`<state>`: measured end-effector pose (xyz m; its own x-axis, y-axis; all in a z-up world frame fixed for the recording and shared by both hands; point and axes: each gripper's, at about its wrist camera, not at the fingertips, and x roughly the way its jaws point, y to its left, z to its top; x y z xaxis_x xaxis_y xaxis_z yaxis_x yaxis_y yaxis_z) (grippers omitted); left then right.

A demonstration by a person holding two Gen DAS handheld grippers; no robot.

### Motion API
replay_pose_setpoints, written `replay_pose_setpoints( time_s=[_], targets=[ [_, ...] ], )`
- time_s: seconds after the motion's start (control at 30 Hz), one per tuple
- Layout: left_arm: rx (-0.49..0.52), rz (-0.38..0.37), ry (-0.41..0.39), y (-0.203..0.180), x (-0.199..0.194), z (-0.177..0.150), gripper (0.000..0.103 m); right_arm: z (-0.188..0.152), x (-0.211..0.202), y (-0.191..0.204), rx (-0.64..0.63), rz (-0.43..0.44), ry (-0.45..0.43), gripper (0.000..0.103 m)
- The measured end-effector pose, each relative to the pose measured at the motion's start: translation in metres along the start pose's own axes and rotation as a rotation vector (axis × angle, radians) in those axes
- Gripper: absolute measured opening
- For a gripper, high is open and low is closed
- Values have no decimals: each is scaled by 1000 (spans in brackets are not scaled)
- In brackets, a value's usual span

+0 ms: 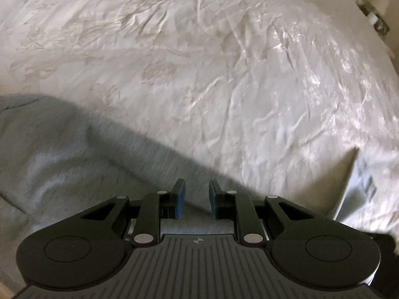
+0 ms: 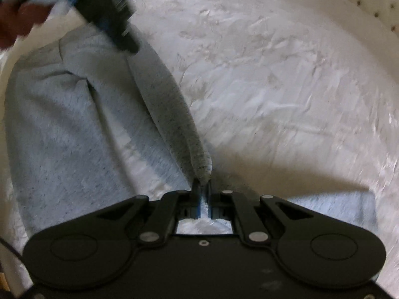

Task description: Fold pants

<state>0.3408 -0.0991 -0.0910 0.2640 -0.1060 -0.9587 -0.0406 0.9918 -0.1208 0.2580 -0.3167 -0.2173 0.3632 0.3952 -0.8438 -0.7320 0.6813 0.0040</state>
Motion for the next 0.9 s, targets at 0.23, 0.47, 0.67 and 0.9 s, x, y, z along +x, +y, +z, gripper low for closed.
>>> replay_pose_setpoints(
  time_s=[0.23,0.47,0.67,0.9],
  targets=[
    [2,-5,75,-5,19,13,20,-2,-8,7,41,-36,-39,6],
    [-78,-120,185,-9,33,6,20,-1,-17,7,-33,-70,-64,6],
    [-155,-112,187,-11,38,15,20,-2,-19,7,-36,-70,-70,6],
    [-212,-82,250,-18,55,14,20,-3,-20,10,-82,-82,-83,6]
  ],
)
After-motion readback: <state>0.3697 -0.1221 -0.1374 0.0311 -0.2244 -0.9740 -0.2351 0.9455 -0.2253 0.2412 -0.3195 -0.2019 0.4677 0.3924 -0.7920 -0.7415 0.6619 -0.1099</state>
